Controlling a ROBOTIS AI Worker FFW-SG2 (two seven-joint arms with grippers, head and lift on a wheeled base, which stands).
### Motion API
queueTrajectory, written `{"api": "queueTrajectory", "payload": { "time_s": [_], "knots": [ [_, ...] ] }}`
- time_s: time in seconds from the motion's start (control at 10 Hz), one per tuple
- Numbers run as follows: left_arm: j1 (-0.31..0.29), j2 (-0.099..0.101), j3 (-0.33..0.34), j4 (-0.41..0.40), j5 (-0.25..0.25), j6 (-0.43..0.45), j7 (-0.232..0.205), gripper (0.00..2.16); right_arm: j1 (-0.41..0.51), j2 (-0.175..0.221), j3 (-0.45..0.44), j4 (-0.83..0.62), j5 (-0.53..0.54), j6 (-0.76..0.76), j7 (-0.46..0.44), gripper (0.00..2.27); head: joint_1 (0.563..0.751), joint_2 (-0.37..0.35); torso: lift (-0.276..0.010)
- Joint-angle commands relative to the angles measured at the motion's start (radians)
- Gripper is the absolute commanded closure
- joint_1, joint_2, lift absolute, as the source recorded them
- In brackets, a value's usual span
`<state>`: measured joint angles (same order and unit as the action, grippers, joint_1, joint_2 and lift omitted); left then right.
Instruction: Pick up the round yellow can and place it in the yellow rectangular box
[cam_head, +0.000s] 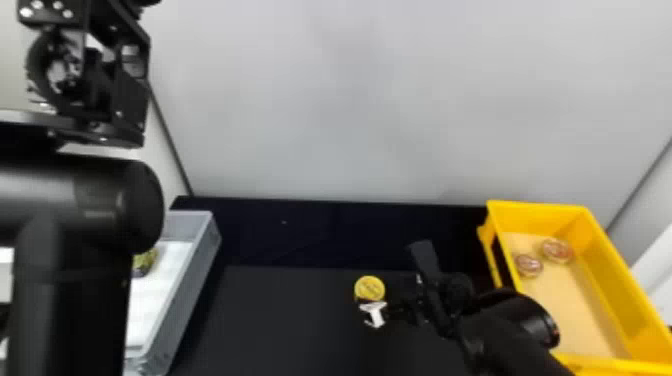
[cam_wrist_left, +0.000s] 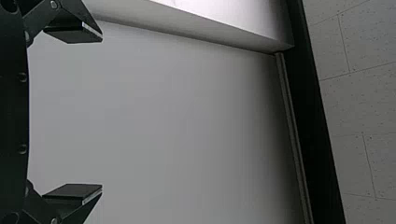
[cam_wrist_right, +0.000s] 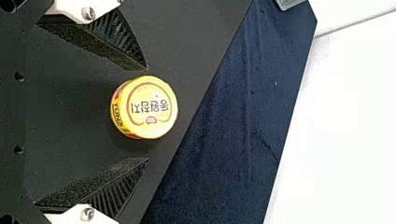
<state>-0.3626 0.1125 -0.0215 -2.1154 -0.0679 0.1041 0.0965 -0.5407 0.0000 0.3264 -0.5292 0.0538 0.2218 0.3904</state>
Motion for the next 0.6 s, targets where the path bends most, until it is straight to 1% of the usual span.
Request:
{"api": "queueTrajectory", "payload": {
  "time_s": [0.0,0.3,0.4,0.5],
  "knots": [
    [-0.002,0.000,-0.005,0.005,0.000,-0.004,0.000,0.14,-0.008,0.001,0.024,0.012,-0.017,-0.016,0.001,0.09,0.663,0.054,-0.005],
    [-0.004,0.000,-0.005,0.005,0.000,-0.006,0.000,0.14,-0.010,0.001,0.034,0.014,-0.020,-0.021,-0.001,0.11,0.663,0.054,-0.005],
    [-0.004,0.000,-0.005,0.005,0.000,-0.006,0.000,0.14,-0.010,0.001,0.034,0.017,-0.020,-0.021,-0.002,0.15,0.663,0.054,-0.005],
    [-0.004,0.000,-0.005,0.005,0.000,-0.006,0.000,0.14,-0.010,0.001,0.034,0.020,-0.022,-0.021,-0.001,0.24,0.663,0.054,-0.005]
  ]
}}
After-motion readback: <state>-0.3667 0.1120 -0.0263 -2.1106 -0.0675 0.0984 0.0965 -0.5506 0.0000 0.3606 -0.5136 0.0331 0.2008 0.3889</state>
